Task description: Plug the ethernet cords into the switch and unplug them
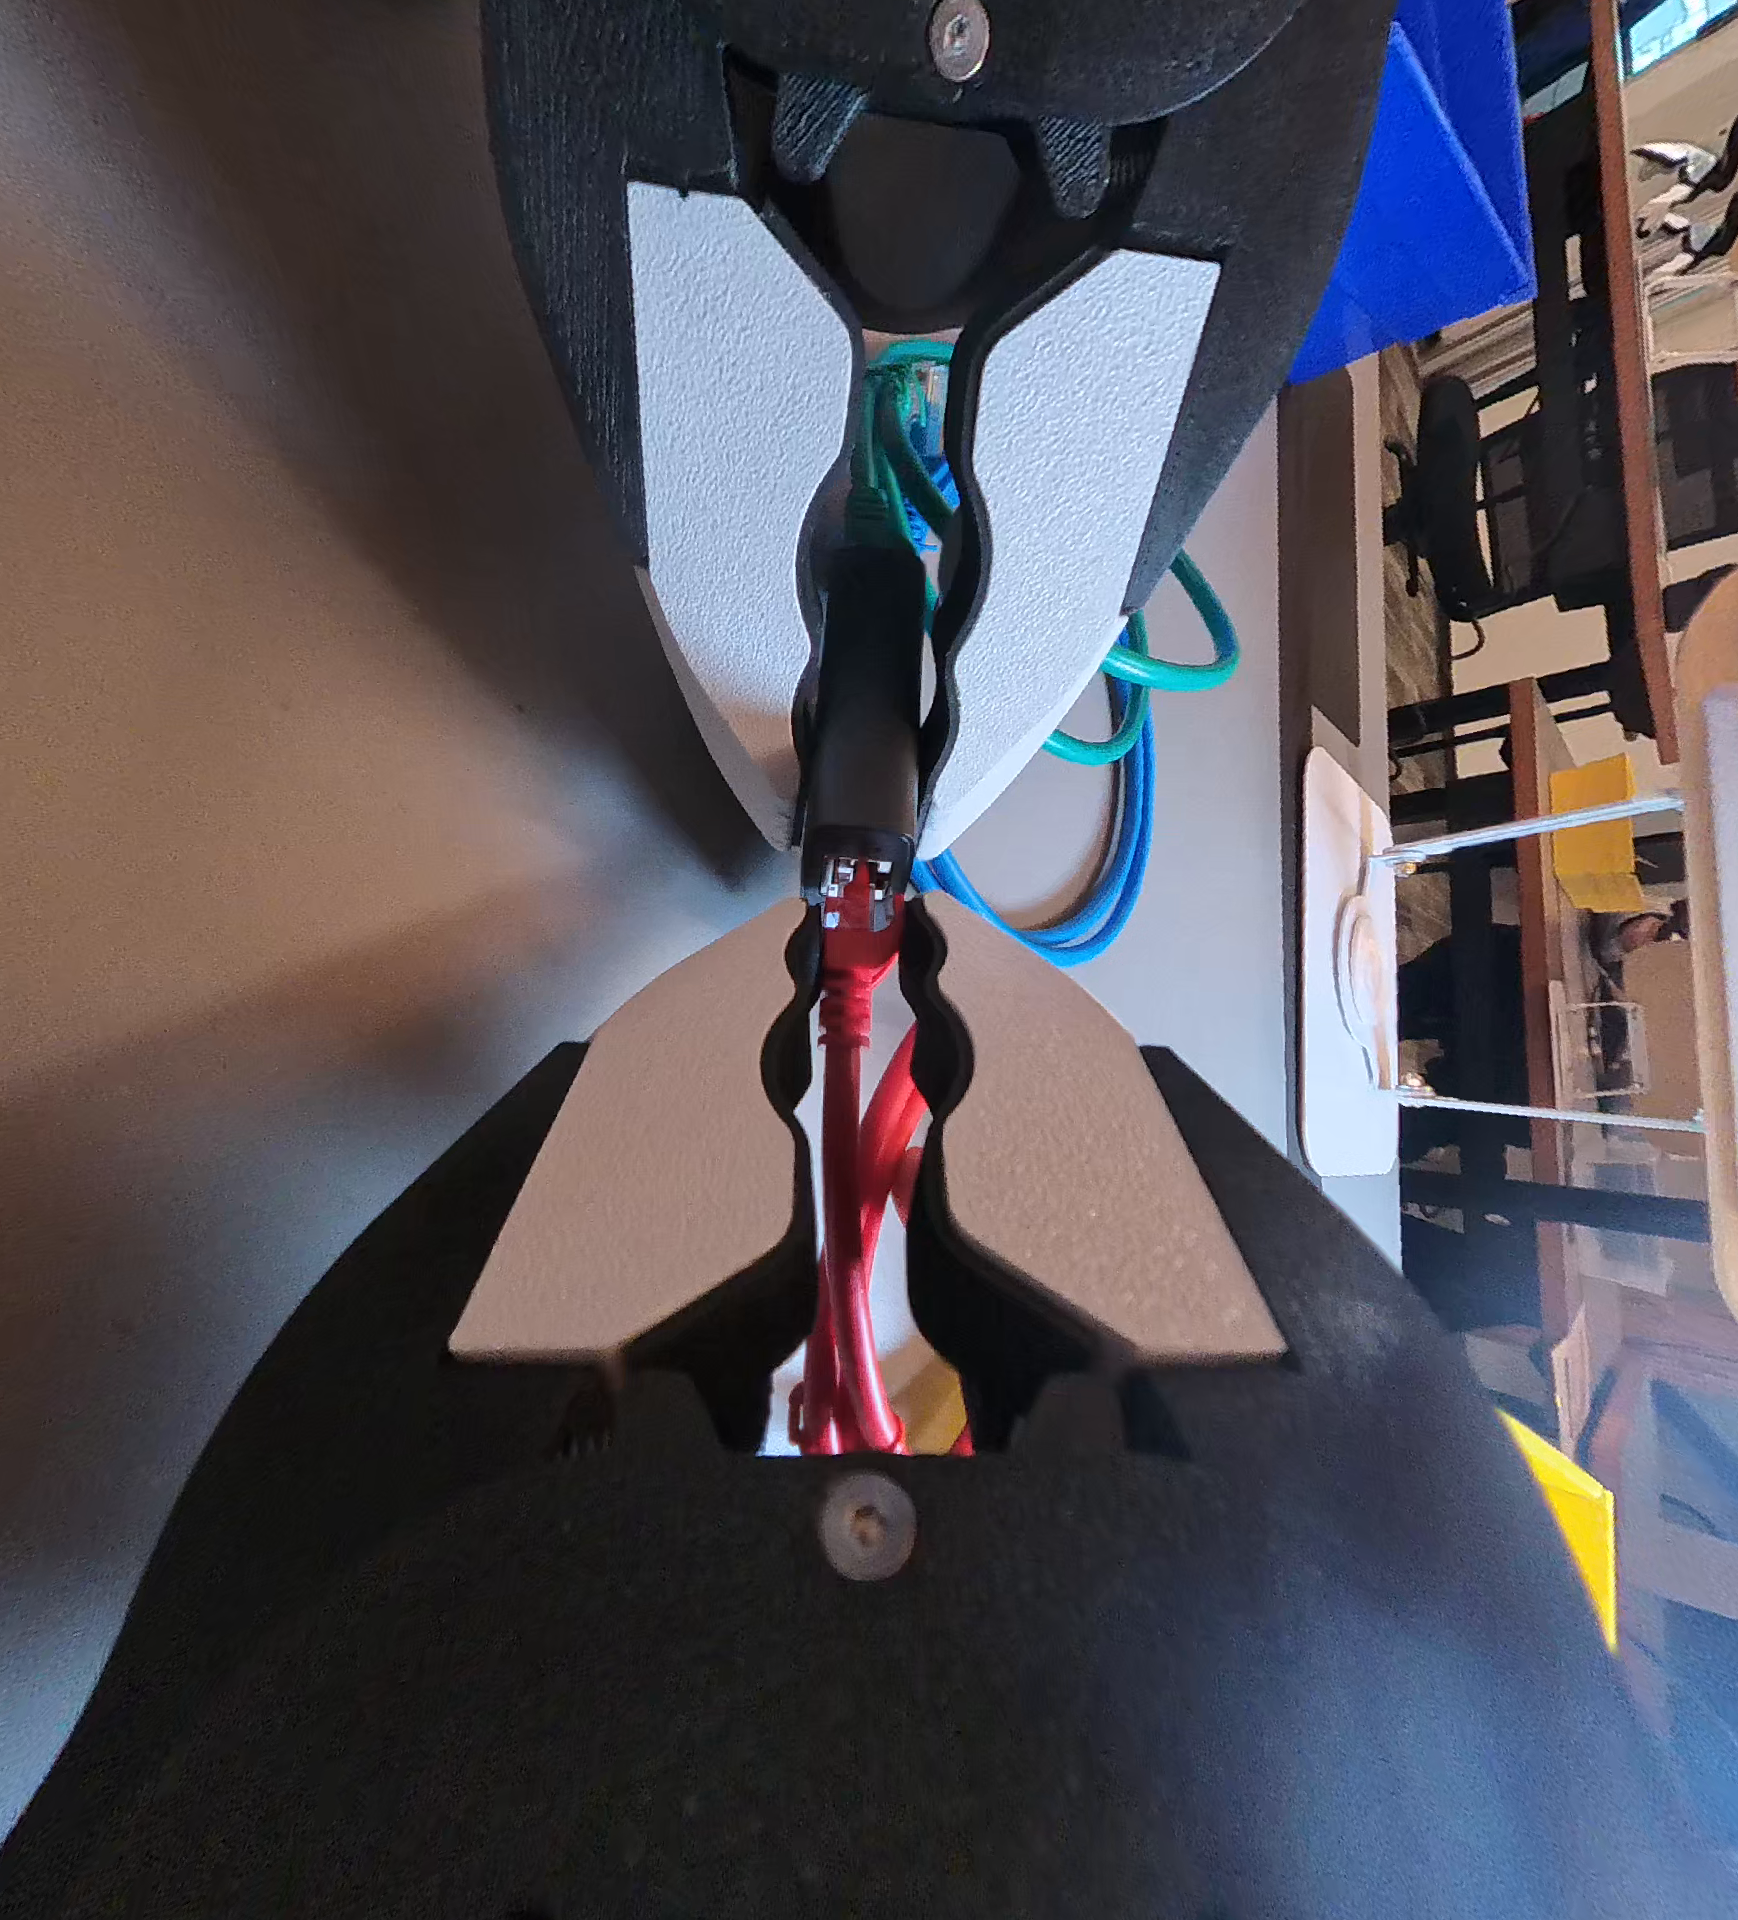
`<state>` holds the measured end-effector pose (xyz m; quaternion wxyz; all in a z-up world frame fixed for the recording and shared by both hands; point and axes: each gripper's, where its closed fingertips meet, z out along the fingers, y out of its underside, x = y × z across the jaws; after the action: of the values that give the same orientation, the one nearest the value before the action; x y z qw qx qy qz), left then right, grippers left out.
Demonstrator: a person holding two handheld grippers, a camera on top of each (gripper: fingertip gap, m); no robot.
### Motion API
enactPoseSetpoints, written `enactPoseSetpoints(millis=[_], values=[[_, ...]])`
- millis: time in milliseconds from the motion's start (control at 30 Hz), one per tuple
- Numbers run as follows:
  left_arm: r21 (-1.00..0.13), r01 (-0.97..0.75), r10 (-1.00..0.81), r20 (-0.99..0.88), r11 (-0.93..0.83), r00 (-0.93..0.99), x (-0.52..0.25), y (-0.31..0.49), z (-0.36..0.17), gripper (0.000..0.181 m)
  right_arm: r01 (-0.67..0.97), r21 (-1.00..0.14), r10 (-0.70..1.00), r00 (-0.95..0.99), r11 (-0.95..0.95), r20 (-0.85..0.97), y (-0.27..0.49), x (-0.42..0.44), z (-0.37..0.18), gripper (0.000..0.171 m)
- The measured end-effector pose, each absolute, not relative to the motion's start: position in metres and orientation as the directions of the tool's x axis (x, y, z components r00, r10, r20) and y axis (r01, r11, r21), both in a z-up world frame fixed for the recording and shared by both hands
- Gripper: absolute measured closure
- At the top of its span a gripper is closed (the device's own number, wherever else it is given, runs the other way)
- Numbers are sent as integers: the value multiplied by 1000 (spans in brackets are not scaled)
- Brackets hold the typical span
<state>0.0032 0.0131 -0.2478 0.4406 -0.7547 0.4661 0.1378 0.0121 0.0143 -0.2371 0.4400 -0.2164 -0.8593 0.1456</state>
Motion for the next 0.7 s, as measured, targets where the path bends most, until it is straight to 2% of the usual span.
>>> enactPoseSetpoints(millis=[33, 200, 467, 700], values=[[-530, -831, -582, -626, -170, 519, 3, 12, -248, 160, 245, -438, 498, -521, 865, 693, 13, 12, -238, 157], [-526, -837, -581, -638, -150, 506, 2, 8, -248, 160, 240, -435, 493, -520, 868, 697, 8, 11, -238, 157], [-581, -808, -516, -666, -93, 538, 1, -3, -228, 160, 174, -523, 535, -485, 834, 692, -5, 8, -220, 157], [-520, -853, -556, -701, -32, 448, 4, -13, -231, 160, 144, -467, 469, -511, 873, 720, -16, 12, -221, 157]])
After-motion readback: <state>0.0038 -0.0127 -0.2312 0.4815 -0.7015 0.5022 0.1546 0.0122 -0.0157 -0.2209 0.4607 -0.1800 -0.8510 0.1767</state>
